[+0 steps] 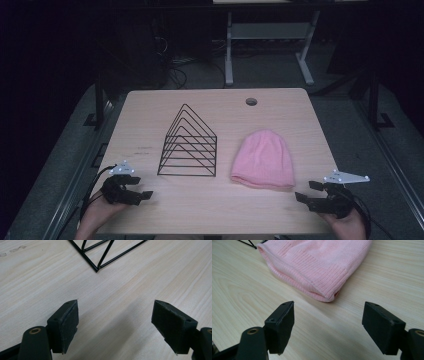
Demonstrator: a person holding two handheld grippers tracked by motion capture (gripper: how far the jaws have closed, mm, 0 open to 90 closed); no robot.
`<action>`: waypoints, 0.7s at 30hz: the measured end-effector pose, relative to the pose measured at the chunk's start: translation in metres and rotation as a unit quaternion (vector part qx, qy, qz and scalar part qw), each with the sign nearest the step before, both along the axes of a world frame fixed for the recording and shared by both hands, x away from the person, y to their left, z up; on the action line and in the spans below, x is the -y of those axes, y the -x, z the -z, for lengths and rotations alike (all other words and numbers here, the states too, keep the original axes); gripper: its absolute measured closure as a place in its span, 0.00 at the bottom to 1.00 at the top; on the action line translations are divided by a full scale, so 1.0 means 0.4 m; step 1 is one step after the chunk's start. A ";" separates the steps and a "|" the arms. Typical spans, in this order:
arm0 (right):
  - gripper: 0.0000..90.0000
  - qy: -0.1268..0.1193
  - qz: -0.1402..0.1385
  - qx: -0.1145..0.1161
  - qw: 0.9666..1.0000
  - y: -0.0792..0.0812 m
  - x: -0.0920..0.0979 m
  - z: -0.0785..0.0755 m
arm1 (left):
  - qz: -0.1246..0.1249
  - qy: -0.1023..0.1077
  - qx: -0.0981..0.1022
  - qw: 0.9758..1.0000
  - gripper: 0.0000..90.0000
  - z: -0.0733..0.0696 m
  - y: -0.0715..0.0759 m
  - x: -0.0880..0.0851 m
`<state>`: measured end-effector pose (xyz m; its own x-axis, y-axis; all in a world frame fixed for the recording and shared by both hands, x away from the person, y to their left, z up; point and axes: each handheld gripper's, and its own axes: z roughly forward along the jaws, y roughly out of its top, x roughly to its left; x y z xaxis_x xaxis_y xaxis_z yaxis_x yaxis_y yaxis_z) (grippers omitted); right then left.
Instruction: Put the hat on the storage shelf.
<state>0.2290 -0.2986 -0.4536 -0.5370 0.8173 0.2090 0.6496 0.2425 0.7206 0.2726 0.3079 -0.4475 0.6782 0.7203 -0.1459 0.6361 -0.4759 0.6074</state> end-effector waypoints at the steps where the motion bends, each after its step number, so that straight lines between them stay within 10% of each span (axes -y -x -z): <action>1: 0.28 0.000 0.002 -0.001 1.000 0.001 -0.001 0.000 | 0.001 0.001 0.000 1.000 0.24 0.000 0.000 0.000; 21: 0.24 0.015 -0.031 0.014 0.999 -0.048 -0.044 -0.077 | 0.007 0.001 0.016 1.000 0.24 -0.019 0.008 0.010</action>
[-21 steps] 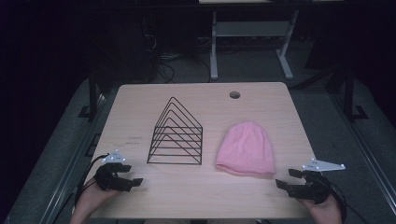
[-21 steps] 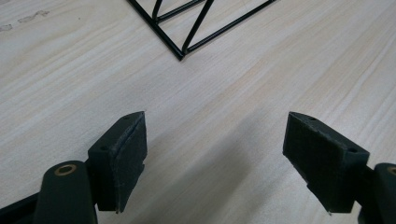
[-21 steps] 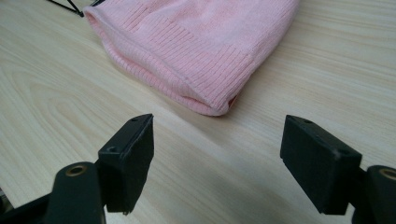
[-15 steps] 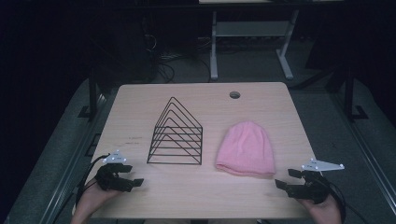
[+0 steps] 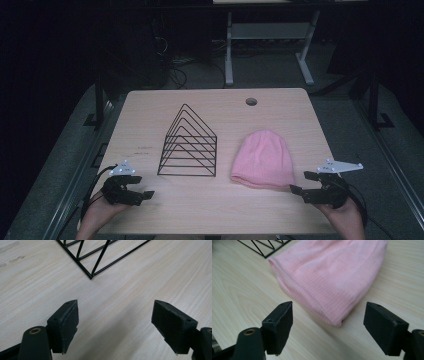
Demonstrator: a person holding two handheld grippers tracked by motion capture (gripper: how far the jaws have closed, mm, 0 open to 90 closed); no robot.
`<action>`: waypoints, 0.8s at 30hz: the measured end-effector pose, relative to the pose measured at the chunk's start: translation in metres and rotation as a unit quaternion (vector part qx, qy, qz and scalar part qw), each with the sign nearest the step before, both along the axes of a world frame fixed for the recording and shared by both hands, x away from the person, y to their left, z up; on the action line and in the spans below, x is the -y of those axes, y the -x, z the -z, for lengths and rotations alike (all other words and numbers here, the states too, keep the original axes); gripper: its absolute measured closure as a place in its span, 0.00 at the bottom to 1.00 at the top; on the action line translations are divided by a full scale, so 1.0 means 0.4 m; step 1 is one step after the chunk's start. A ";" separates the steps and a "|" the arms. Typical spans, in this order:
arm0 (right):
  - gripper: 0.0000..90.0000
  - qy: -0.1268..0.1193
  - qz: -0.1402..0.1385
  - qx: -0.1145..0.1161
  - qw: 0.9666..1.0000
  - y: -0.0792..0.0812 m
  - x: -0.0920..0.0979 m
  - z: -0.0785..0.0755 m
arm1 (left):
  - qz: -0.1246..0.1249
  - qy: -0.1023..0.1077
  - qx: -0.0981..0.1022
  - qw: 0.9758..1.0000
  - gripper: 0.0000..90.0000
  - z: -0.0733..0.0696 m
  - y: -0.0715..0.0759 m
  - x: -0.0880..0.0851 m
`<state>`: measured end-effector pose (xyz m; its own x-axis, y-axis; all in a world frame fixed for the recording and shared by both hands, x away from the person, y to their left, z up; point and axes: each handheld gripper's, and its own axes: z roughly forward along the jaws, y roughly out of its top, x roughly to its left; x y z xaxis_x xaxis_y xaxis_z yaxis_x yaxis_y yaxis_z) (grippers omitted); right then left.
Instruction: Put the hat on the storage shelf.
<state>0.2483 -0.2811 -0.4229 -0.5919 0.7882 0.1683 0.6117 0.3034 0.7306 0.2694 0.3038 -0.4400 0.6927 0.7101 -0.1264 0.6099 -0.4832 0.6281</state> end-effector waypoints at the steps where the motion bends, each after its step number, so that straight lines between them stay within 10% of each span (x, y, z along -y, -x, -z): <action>1: 0.24 0.000 -0.003 -0.003 1.000 -0.009 -0.001 -0.007 | -0.001 0.001 -0.001 1.000 0.24 0.000 0.000 -0.001; 24: 0.21 0.034 -0.037 -0.042 0.998 -0.132 -0.031 -0.089 | -0.009 0.011 0.004 1.000 0.24 -0.004 -0.004 -0.019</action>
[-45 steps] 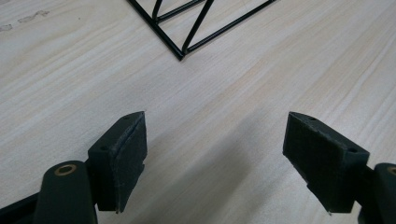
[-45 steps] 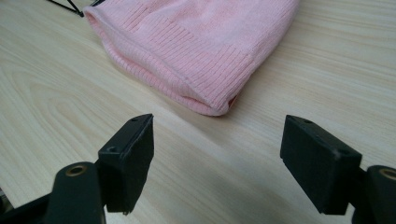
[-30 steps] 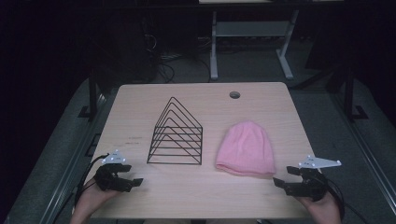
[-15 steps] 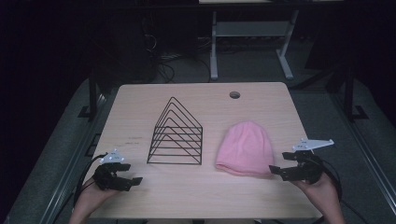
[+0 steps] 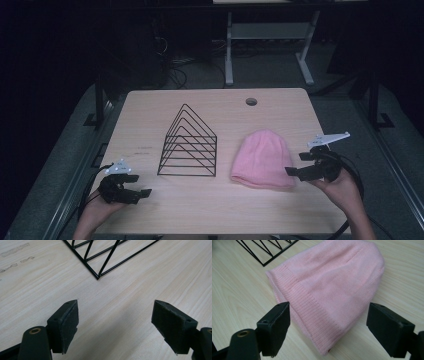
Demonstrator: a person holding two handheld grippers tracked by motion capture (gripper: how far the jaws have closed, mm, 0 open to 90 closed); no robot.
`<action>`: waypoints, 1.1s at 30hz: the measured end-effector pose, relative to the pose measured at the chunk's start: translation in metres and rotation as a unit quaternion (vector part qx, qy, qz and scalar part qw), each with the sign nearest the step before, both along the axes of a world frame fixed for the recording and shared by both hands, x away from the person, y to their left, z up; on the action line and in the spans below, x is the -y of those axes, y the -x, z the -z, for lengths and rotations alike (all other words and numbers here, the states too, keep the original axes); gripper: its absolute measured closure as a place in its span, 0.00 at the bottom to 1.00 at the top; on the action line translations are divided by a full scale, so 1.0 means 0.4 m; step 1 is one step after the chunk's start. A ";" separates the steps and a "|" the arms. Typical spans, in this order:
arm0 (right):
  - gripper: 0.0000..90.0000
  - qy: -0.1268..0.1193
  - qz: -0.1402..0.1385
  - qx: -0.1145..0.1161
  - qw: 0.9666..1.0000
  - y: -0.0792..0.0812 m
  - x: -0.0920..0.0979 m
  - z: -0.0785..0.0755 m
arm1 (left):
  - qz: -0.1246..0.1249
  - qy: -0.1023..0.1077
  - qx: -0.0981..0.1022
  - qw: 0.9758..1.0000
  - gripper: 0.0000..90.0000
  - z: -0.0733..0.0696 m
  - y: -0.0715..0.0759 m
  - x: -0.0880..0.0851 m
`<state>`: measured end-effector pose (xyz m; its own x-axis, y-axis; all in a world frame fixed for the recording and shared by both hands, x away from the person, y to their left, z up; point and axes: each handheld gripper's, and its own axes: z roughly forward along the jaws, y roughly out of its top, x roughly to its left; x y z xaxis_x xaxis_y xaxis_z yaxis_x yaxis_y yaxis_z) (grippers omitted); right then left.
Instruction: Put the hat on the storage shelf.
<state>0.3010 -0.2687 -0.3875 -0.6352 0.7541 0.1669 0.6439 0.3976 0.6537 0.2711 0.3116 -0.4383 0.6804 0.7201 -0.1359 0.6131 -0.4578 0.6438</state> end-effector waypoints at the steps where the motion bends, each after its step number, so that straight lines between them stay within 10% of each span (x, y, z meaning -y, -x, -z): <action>1: 0.21 0.004 -0.002 -0.007 1.000 -0.007 0.000 -0.004 | 0.000 -0.001 0.000 1.000 0.24 0.000 0.000 0.000; 33: 0.19 0.026 -0.011 -0.061 0.998 -0.190 -0.029 0.018 | 0.009 -0.007 0.003 1.000 0.24 -0.004 0.004 0.006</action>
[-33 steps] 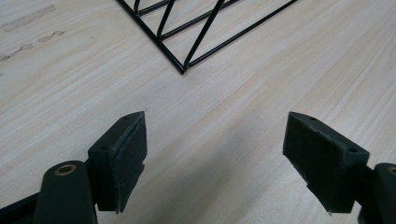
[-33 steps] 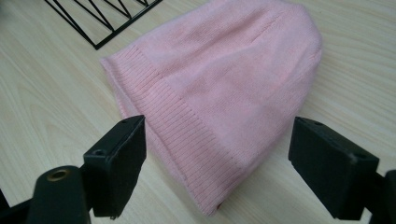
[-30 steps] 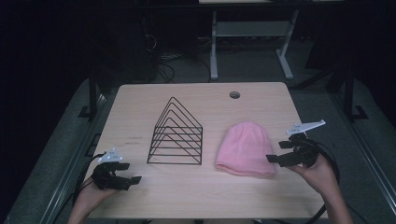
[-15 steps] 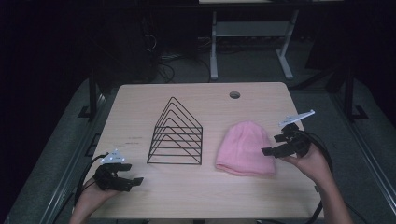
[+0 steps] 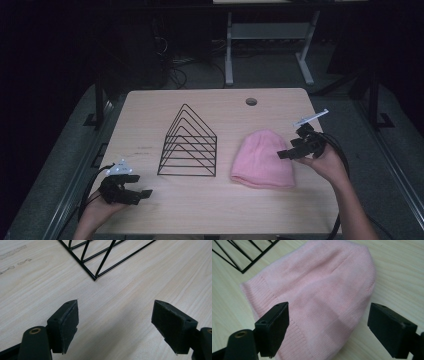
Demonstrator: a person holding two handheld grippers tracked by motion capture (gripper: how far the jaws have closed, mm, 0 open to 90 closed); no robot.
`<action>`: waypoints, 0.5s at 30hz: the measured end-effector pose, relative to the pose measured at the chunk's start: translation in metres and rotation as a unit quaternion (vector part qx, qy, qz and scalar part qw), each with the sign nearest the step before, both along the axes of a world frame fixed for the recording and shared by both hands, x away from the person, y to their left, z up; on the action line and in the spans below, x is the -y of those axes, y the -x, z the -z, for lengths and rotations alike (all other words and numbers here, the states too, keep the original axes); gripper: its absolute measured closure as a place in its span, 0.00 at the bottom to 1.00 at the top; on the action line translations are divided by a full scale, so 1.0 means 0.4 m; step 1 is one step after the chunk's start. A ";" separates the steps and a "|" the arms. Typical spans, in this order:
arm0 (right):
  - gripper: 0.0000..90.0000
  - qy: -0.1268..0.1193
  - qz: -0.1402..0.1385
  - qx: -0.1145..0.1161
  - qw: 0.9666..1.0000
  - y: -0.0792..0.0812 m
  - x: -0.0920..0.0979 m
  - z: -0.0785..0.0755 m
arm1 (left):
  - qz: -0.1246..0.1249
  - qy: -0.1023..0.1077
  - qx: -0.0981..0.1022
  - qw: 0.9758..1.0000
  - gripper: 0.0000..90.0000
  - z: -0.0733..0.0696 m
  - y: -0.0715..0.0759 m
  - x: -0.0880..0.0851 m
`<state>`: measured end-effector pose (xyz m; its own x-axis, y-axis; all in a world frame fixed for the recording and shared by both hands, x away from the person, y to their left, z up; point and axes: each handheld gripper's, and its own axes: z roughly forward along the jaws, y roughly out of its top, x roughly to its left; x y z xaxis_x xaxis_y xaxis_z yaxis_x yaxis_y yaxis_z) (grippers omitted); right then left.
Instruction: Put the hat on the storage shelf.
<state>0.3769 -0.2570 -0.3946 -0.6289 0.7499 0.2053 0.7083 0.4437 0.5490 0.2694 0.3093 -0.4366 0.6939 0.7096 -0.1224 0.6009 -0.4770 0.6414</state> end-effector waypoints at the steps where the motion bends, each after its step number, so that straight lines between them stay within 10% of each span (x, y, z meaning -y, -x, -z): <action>1: 0.19 -0.002 0.003 -0.002 1.000 -0.006 -0.003 0.000 | 0.000 0.000 -0.001 1.000 0.24 -0.001 0.000 -0.001; 15: 0.19 -0.003 0.009 -0.024 1.000 -0.101 -0.021 -0.001 | -0.005 0.003 -0.007 1.000 0.24 0.009 -0.005 -0.018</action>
<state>0.4174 -0.2487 -0.3943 -0.6046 0.7594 0.2404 0.7420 0.4271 0.5167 0.2713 0.3164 -0.4402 0.6843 0.7162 -0.1368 0.6151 -0.4663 0.6358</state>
